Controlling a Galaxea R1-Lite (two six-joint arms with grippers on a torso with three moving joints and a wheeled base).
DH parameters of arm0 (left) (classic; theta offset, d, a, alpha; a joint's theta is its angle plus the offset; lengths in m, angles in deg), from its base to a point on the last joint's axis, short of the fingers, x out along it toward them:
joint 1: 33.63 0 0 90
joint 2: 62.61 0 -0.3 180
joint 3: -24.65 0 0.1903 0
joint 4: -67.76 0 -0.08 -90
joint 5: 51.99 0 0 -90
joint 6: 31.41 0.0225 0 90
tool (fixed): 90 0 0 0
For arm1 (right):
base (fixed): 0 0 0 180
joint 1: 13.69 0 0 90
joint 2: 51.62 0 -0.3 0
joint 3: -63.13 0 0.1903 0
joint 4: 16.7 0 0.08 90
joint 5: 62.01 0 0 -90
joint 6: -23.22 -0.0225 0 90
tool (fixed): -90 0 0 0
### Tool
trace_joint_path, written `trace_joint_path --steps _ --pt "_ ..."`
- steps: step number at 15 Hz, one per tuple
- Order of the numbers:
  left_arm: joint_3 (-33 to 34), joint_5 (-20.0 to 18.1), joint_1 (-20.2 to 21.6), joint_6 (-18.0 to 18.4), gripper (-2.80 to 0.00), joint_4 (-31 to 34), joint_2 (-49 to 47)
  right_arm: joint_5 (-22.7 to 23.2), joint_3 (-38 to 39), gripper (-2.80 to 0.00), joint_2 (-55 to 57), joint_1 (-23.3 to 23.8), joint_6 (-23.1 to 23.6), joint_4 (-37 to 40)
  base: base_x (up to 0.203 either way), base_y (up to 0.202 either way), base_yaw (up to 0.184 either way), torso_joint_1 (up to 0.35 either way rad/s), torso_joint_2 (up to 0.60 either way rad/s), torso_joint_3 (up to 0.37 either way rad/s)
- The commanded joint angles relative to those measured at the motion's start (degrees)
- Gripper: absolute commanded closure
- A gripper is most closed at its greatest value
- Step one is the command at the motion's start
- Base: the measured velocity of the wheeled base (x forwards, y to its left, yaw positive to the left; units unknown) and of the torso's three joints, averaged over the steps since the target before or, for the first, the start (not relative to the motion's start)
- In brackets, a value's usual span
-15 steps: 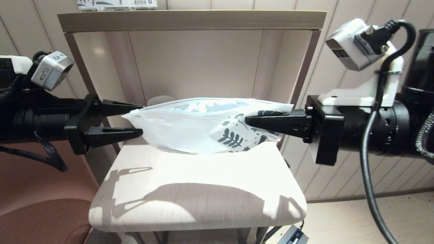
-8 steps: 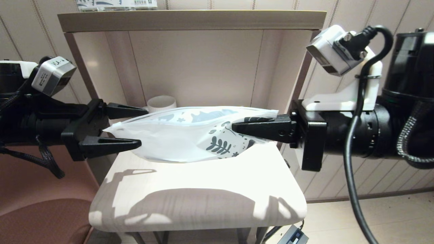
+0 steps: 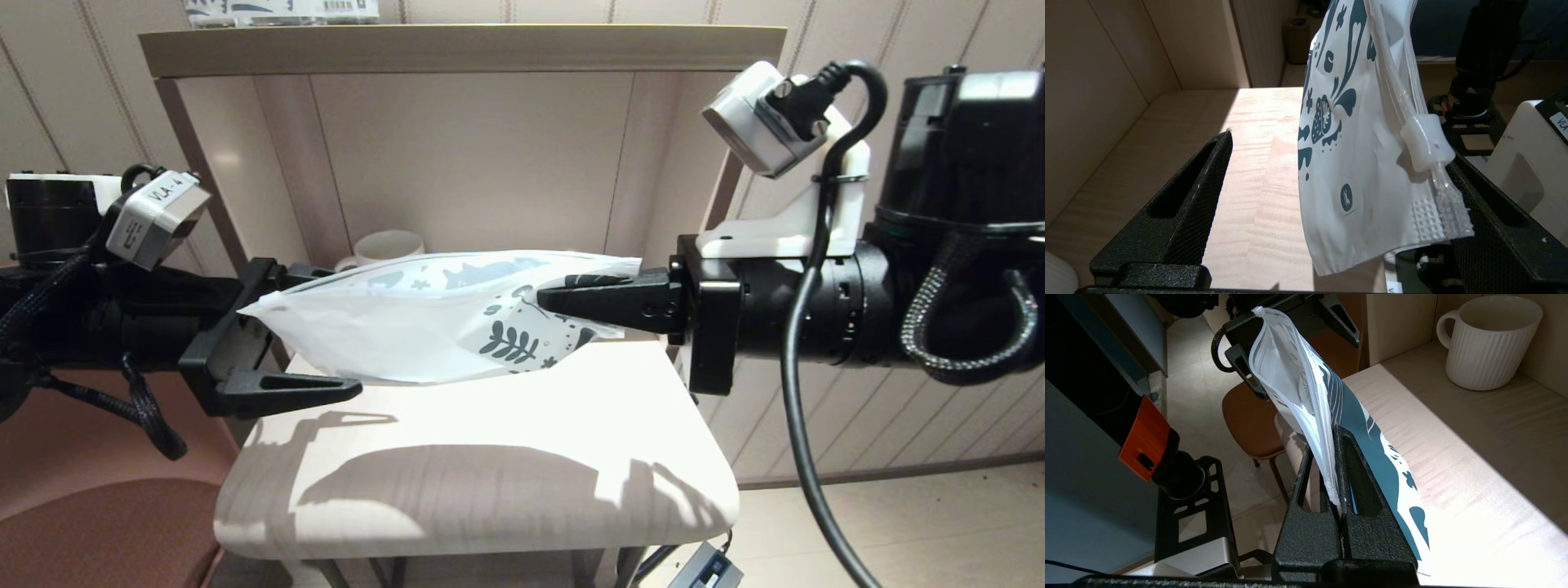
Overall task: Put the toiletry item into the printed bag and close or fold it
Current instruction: Hand it to the other hand
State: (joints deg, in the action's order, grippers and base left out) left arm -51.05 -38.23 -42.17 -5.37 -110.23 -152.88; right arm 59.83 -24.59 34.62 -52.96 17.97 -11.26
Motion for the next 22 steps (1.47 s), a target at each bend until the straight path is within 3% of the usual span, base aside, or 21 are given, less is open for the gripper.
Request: trace_joint_path --steps 1,9,13,18,22 --pt "-0.25 -0.4 -0.16 0.15 -2.8 -0.27 -0.79 0.63 -0.07 0.0 0.62 -0.02 -0.02 -0.09 0.0 0.0 0.0 0.0 0.0 0.0" --pt "-0.47 -0.14 0.27 0.29 -2.8 1.45 -0.74 1.29 0.37 0.0 0.86 0.33 0.69 0.18 0.0 0.0 0.0 0.0 0.0 0.0" --pt "-6.9 1.74 0.2 0.46 -2.8 13.27 -0.18 1.29 -0.16 0.0 1.82 0.33 0.86 -0.26 0.0 0.0 0.0 0.0 0.0 0.0" --pt "-6.9 2.32 -0.16 0.87 -2.8 13.27 -0.35 1.4 -0.16 0.0 1.74 0.24 1.04 -0.26 0.0 0.0 0.0 0.0 0.0 0.0" --pt "-5.5 2.32 -0.16 3.67 -2.8 13.09 -0.35 1.73 -0.19 0.0 1.68 0.24 1.04 -0.26 0.0 0.0 0.0 0.0 0.0 0.0"
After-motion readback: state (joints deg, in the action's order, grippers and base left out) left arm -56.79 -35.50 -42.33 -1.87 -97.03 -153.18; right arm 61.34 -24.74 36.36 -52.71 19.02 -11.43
